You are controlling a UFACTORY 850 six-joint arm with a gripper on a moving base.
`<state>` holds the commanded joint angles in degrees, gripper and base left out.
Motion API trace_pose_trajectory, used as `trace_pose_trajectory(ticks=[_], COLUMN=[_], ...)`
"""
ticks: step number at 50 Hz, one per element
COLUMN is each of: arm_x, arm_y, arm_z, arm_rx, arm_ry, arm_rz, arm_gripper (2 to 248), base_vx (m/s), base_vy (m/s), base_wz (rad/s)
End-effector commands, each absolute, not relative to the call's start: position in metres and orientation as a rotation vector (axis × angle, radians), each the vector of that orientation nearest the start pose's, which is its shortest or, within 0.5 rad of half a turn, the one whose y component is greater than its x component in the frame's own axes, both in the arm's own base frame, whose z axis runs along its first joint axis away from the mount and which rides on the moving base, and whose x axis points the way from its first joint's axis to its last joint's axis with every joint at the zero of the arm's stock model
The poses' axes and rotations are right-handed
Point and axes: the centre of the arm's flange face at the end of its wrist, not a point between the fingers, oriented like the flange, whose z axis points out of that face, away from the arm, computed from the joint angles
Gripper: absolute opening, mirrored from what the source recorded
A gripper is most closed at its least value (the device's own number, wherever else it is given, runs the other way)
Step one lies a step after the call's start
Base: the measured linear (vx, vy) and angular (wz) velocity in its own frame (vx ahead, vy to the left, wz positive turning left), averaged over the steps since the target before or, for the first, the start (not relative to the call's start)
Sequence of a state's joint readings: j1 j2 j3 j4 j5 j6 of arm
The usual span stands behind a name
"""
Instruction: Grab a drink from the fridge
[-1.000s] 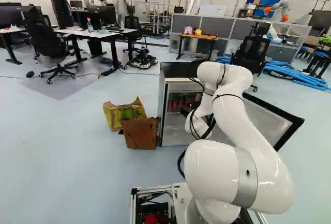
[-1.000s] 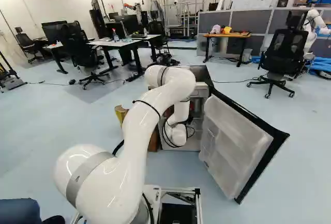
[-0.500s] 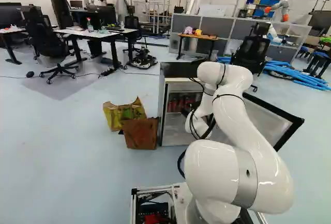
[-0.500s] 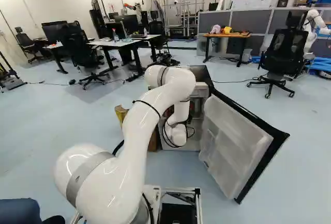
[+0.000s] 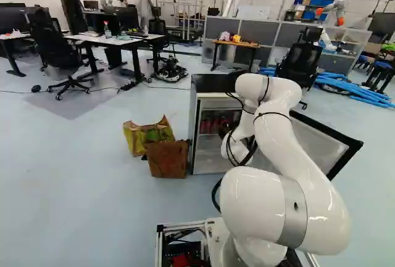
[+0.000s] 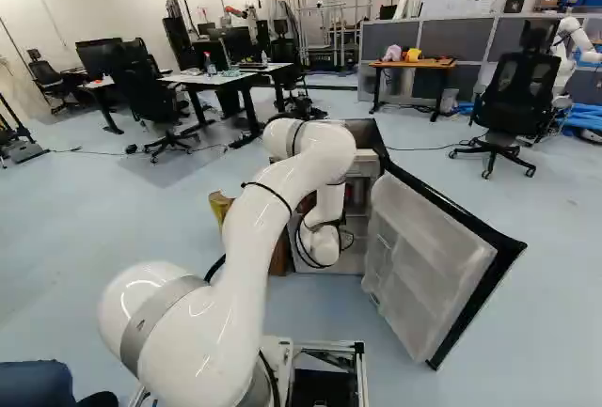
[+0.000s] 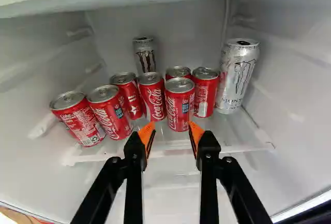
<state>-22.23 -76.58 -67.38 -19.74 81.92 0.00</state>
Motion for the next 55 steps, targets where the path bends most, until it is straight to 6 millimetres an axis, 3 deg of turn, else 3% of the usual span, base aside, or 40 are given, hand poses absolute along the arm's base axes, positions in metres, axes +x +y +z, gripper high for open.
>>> trace_pose_trajectory(ticks=[10,11,20,37,55], arm_x=[0.5114,0.5114,0.5114,0.5114,0.5114], arm_y=[-0.1765,-0.1765,-0.1765,-0.1765,-0.1765], arm_z=[-0.0159,-0.0159,-0.0159,-0.0159,-0.0159], arm_rx=[-2.506,-2.506,-2.506,-2.506,-2.506], arm_ry=[0.110,0.110,0.110,0.110,0.110], arm_rz=[-1.866,-1.866,-1.866,-1.866,-1.866], arm_gripper=[104,91,86,125,123], base_vx=[0.000,0.000,0.000,0.000,0.000], base_vy=[0.000,0.000,0.000,0.000,0.000], base_wz=[0.000,0.000,0.000,0.000,0.000])
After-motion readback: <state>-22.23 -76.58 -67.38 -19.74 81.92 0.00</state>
